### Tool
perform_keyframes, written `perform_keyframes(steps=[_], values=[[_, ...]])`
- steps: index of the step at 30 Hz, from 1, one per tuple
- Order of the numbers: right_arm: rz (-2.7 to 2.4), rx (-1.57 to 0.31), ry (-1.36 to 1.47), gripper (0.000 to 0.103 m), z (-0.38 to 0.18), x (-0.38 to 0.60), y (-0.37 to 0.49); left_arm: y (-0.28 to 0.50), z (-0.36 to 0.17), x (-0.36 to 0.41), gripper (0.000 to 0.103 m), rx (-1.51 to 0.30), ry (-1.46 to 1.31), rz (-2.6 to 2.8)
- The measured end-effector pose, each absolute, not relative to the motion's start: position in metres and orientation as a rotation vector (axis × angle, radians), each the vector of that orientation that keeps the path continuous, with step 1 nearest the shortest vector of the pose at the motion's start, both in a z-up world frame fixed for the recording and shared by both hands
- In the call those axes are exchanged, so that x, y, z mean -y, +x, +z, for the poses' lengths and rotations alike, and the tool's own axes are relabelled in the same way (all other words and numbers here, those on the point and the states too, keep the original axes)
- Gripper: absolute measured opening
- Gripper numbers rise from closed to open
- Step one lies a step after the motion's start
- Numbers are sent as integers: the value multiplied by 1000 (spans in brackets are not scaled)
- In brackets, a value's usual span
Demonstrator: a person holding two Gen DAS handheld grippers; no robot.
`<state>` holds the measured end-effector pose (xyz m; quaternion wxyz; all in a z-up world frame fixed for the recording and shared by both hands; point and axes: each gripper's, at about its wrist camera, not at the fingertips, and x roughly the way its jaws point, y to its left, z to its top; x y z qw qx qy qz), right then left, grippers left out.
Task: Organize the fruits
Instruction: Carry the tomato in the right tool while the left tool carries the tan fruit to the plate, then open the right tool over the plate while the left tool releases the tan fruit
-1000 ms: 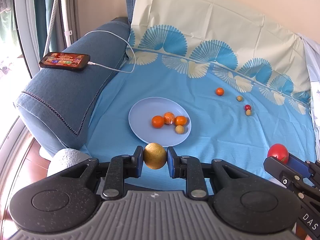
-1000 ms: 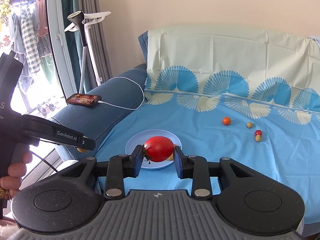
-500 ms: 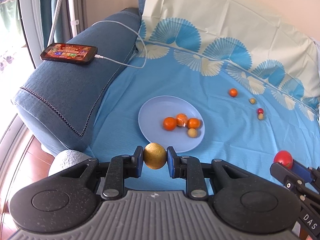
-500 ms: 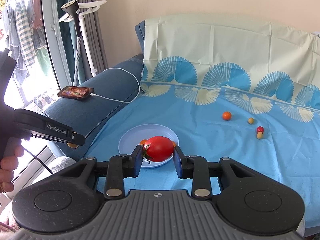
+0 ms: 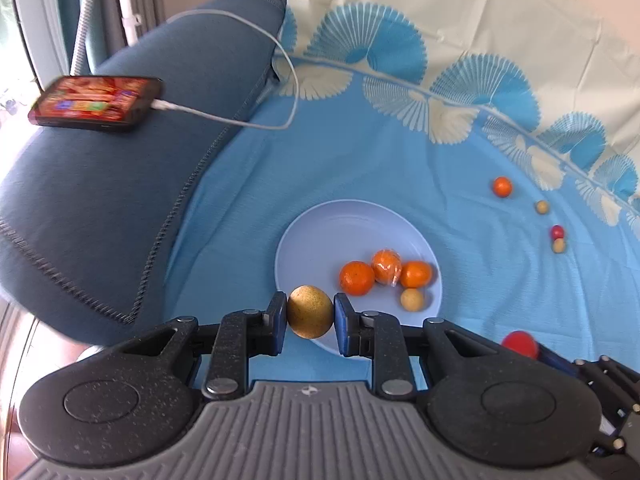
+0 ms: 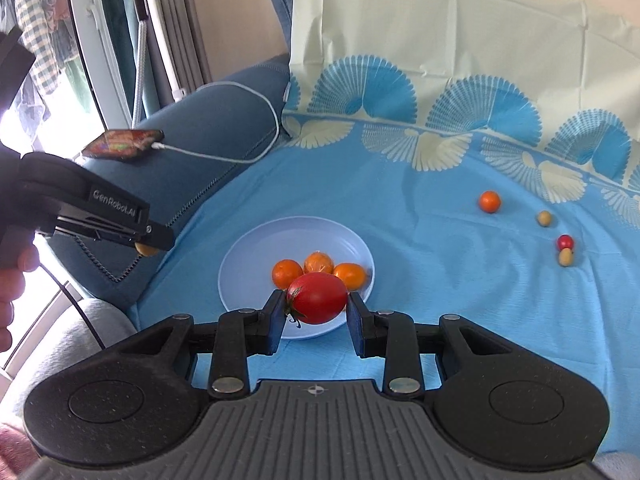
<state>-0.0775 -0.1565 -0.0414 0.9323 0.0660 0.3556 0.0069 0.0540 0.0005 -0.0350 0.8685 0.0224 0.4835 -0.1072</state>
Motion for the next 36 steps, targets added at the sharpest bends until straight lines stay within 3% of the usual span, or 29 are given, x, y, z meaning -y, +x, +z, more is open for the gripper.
perform_keyframes(steps=[21,23,24,25,28,31,36], values=[[70,-913,93,34,-135,150,33,150,-138,44,28,-1124,187,-203],[79,-921,92,35,-137,149,37,152,-139,45,49,-1131,199,-214],[86,-926,96,35,-138,150,40,152,-137,44,79,-1130,200,-220],[87,-925,103,42,-138,150,42,151,-132,41,98,-1109,190,-224],[93,-901,120,73,-127,152,40,138,-109,30,103,-1025,163,-233],[71,-874,111,87,-109,152,25,121,-90,15,103,-1019,159,-218],[15,-844,144,95,-76,151,-22,68,-67,-13,103,-1034,133,-144]])
